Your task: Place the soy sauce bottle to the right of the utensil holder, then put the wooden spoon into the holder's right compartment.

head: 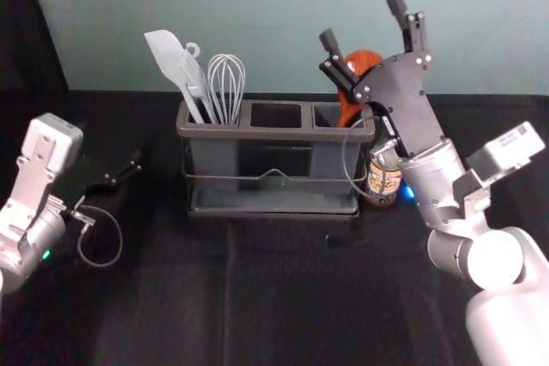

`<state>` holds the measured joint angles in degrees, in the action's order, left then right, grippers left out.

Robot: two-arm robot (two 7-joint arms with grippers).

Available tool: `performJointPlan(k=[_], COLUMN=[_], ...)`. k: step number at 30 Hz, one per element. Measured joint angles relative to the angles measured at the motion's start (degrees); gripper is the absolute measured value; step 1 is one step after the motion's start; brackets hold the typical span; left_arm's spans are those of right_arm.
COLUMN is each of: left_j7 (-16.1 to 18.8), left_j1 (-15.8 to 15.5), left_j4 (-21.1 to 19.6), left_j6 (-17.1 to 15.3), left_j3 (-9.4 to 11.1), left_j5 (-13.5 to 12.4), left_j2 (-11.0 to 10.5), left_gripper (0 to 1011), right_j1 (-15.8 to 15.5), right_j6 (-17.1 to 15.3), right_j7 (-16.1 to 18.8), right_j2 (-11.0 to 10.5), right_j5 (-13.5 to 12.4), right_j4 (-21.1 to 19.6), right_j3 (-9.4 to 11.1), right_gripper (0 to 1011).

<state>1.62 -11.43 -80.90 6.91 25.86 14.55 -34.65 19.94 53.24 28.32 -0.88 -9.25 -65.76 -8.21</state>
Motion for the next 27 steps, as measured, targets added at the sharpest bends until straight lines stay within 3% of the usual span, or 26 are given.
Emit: performJointPlan(k=[11,17,27], left_j7=[0.0,0.0,0.0], left_j1=[0.0,0.0,0.0], left_j4=[0.0,0.0,0.0], left_j6=[0.0,0.0,0.0], left_j3=[0.0,0.0,0.0], left_j5=[0.0,0.0,0.0], left_j2=[0.0,0.0,0.0], left_gripper=[1000,1000,1000], right_j1=[-5.64,-7.64,-8.95], right_j6=[-2.66,-5.31,-9.08], right_j7=[-1.74,-3.54,-5.5], right_j2=[-2.23,-4.34,-7.87], right_j5=[1.8,3.14,3.0], right_j4=[-10.57,-15.39,-18.78], right_j3=[-0.06,1.41,4.98], right_gripper=[1002,1003,1003])
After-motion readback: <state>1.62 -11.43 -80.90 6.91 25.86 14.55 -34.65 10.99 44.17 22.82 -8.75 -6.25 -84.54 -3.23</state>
